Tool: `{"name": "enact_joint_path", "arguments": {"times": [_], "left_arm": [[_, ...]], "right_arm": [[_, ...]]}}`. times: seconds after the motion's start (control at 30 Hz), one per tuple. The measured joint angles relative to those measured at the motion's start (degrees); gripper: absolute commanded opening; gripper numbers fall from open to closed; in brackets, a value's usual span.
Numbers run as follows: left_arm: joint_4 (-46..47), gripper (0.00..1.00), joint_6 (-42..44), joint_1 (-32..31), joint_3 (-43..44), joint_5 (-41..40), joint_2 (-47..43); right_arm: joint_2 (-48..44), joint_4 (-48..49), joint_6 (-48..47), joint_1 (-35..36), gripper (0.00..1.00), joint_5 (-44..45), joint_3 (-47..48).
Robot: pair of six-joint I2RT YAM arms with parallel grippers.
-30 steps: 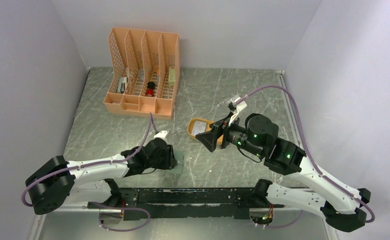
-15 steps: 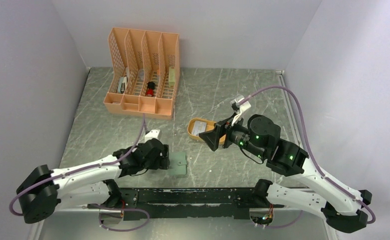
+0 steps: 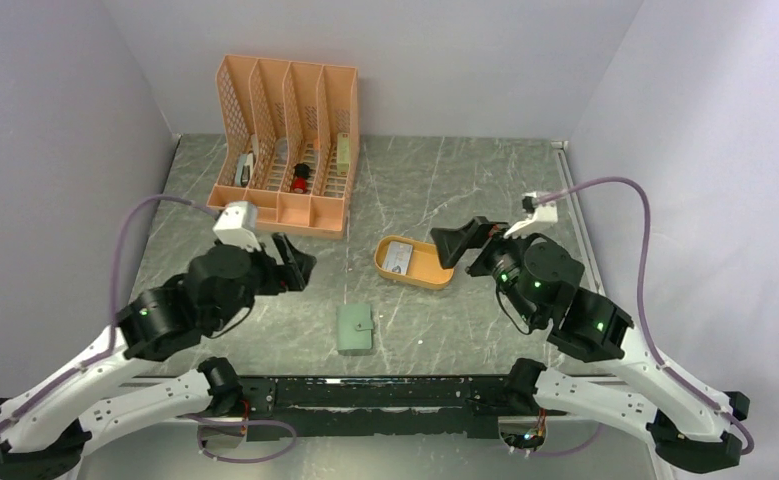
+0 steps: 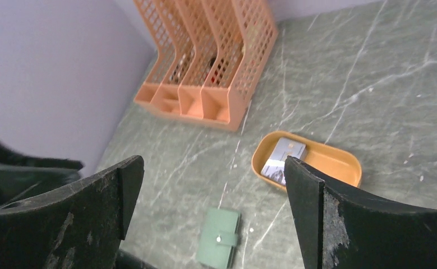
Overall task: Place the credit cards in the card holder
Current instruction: Reset both arms
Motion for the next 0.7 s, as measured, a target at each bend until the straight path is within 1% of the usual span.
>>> {"name": "enact_joint_path", "arguments": {"times": [0.13,0.3,0.6,0.7], "left_arm": [[-2.16,0.93,3.06,0.00,8.70,-2.58,0.24],[-2.73,0.92,7.28,0.00,16.76,-4.96,2.12],[-2.78,0.92,10.80,0.00,17.59,-5.86,3.58],[-2.75,0.92,11.47,0.00,17.38,-5.88,3.50]], "right_arm": [[-1.01,1.38,-0.46,0.00,1.00,5.38,0.42],[0.13,3.06,-3.93,0.00,1.00,8.39,2.93],[0.50,3.48,-6.49,0.00,1.00,9.79,3.34],[0.35,3.43,-6.49,0.00,1.00,11.93,3.37]]}}
